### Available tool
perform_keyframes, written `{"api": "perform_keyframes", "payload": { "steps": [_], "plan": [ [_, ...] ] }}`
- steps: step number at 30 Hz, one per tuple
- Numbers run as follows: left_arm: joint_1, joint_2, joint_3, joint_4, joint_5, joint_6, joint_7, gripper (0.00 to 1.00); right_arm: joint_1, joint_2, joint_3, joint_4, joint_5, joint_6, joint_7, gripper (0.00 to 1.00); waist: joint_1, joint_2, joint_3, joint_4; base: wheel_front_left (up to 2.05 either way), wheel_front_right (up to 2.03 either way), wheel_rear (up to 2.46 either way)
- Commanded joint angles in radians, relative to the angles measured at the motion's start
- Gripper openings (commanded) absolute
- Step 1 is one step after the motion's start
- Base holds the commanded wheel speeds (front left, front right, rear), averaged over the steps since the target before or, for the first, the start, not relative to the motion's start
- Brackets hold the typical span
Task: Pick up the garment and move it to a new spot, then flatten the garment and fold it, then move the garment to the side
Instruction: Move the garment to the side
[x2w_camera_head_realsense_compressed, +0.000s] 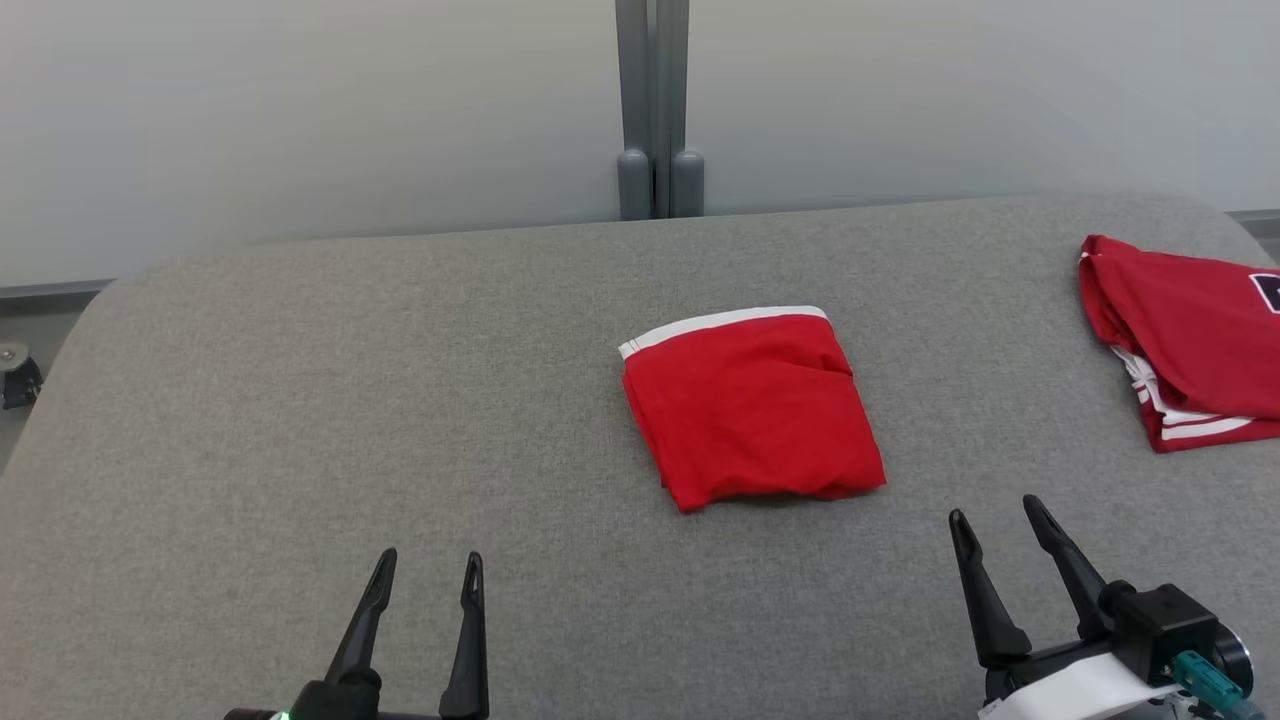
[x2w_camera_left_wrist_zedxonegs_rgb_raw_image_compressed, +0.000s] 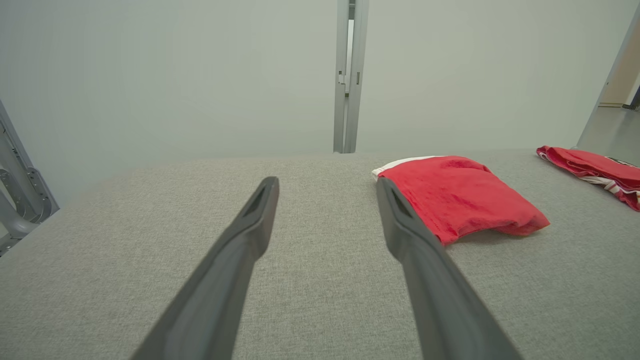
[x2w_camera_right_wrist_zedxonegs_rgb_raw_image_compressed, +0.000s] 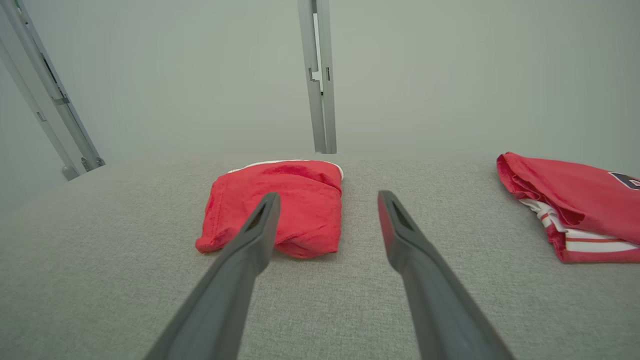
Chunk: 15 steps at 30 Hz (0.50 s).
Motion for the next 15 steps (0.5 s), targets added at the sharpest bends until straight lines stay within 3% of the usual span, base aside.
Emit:
{"api": "perform_keyframes", "payload": {
  "steps": [1,9,15],
  "plan": [
    [-0.02,0.001,-0.002,-0.004,0.005,0.0,0.001,1.0,-0.014,-0.006,0.003,0.005,0.003,0.0,-0.003,1.0,0.0,0.0,0.018,0.007,0.0,0.0,0.0],
    [-0.073,0.001,-0.024,-0.022,0.013,-0.004,0.001,1.0,-0.093,-0.016,-0.004,0.027,0.072,0.0,-0.003,1.0,0.0,0.0,0.104,0.037,0.0,0.0,0.0],
    [-0.12,0.001,-0.036,-0.023,0.014,-0.007,0.0,1.0,-0.247,-0.111,0.088,0.153,0.187,0.0,-0.003,1.0,0.0,0.0,0.171,0.057,0.0,0.0,0.0]
  ]
}}
